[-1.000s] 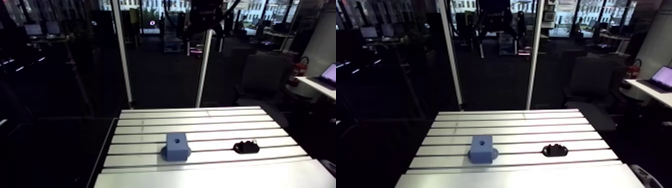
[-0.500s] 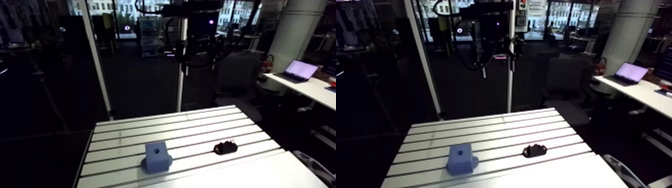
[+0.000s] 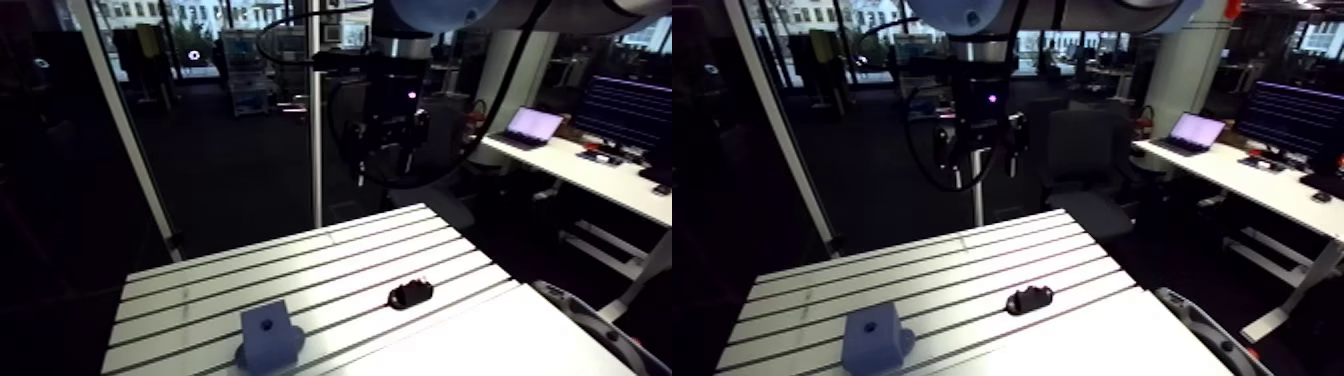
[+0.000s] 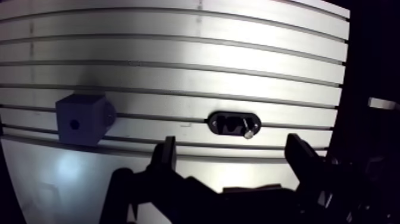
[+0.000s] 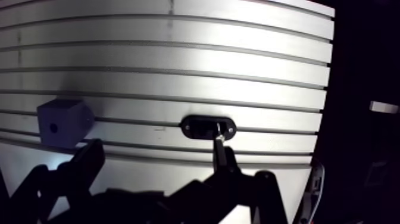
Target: Pick up the M10 bolt and insert it into the hex recess until seated.
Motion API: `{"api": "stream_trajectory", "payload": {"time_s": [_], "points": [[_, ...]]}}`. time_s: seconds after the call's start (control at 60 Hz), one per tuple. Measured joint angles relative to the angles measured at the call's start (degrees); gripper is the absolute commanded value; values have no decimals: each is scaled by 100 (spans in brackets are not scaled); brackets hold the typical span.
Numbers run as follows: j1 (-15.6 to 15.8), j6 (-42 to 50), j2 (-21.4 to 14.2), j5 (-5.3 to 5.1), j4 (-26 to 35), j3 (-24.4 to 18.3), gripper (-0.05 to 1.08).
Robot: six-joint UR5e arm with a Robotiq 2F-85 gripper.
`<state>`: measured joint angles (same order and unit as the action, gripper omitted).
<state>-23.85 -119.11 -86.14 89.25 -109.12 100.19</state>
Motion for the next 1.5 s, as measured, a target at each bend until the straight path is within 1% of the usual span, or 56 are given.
{"api": "stream_trajectory", "payload": {"time_s": [0.1,0.2,0.45,0.617,0.983,1.267,1.283,1.4,1.417,1.433,1.483,1.5], "points": [[-149,-134,85,-42,-135,79,1],[-229,-218,187,-38,-247,150,1],[-325,-193,377,144,-584,368,1],[-377,-129,468,203,-776,513,1],[-679,-112,655,151,-884,638,1],[-802,-113,774,160,-902,753,2],[-805,-113,779,162,-904,763,4],[-811,-113,816,176,-914,815,10],[-811,-114,823,178,-916,819,14],[-812,-115,829,180,-918,823,14],[-813,-119,851,188,-930,838,22],[-812,-121,856,190,-936,842,22]]}}
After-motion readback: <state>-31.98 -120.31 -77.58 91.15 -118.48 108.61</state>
